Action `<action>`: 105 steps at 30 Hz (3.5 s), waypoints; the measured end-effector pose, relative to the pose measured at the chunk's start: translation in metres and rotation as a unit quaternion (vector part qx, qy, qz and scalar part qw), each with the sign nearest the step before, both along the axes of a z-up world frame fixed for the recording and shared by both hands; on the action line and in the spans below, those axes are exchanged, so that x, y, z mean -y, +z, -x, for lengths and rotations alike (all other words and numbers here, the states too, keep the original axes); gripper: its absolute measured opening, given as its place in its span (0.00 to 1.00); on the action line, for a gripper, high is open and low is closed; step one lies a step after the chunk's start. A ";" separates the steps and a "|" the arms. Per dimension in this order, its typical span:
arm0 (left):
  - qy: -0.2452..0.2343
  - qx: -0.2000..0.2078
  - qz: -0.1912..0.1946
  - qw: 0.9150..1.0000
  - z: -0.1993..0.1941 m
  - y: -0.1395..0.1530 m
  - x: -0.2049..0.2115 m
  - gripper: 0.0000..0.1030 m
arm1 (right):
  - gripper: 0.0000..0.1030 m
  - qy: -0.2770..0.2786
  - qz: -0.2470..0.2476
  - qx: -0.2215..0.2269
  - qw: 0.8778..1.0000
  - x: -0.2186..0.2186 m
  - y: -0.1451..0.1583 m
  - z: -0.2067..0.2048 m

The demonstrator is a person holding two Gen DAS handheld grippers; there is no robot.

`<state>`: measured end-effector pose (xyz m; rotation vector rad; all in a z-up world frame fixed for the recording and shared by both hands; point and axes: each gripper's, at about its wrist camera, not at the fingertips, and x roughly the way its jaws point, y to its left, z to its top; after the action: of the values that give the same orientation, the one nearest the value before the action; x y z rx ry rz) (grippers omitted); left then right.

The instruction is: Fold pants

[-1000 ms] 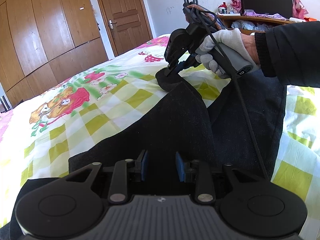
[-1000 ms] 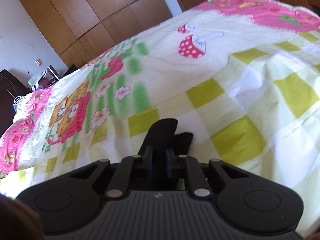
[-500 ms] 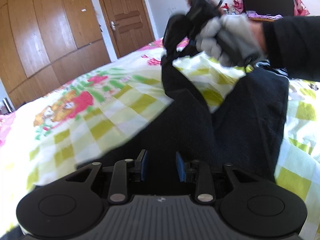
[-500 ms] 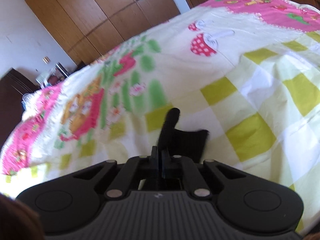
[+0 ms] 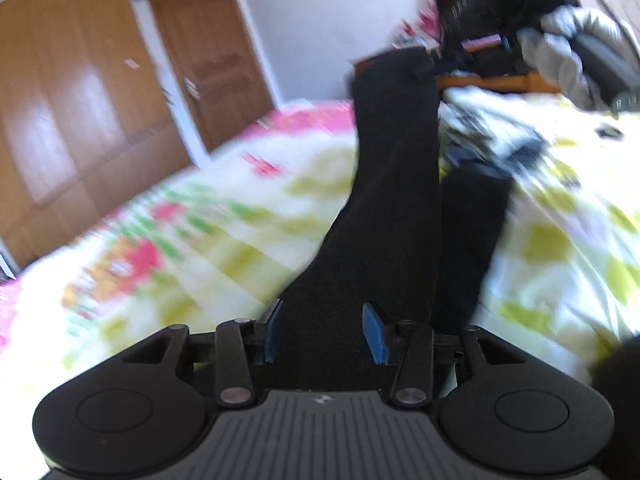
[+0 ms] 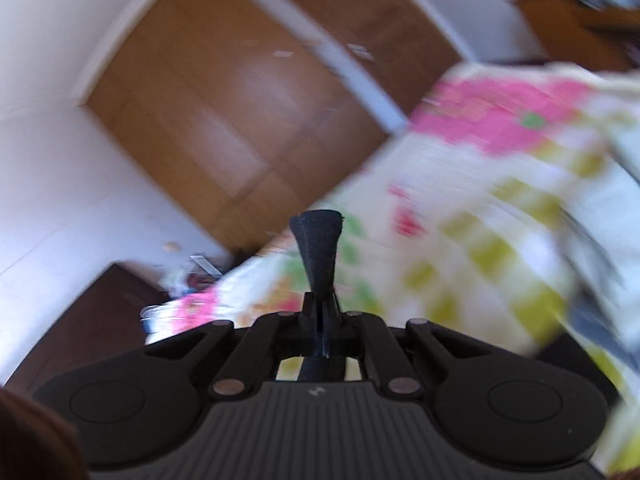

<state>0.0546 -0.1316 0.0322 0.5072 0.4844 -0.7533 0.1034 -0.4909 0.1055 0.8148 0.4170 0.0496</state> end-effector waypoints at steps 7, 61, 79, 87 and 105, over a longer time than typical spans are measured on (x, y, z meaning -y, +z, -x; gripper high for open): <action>-0.030 -0.019 -0.051 0.998 0.020 -0.040 0.025 0.54 | 0.03 -0.098 -0.079 -0.164 0.978 0.043 -0.147 0.028; -0.028 0.013 -0.115 0.993 0.046 -0.034 0.006 0.18 | 0.04 -0.021 -0.056 -0.109 0.992 0.029 -0.120 0.031; -0.041 -0.020 -0.092 0.995 0.054 -0.048 0.000 0.20 | 0.38 -0.068 -0.060 -0.158 0.983 0.029 -0.147 0.064; -0.017 -0.033 -0.062 0.997 0.049 -0.043 -0.009 0.21 | 0.42 -0.046 -0.091 -0.178 0.979 0.015 -0.153 0.065; -0.009 -0.061 -0.037 0.997 0.041 -0.038 -0.018 0.21 | 0.38 -0.062 -0.150 -0.127 0.979 -0.013 -0.178 0.057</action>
<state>0.0135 -0.1132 -0.0057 0.5369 0.6239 -0.7893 0.0460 -0.4782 -0.0726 1.1495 0.6069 -0.1118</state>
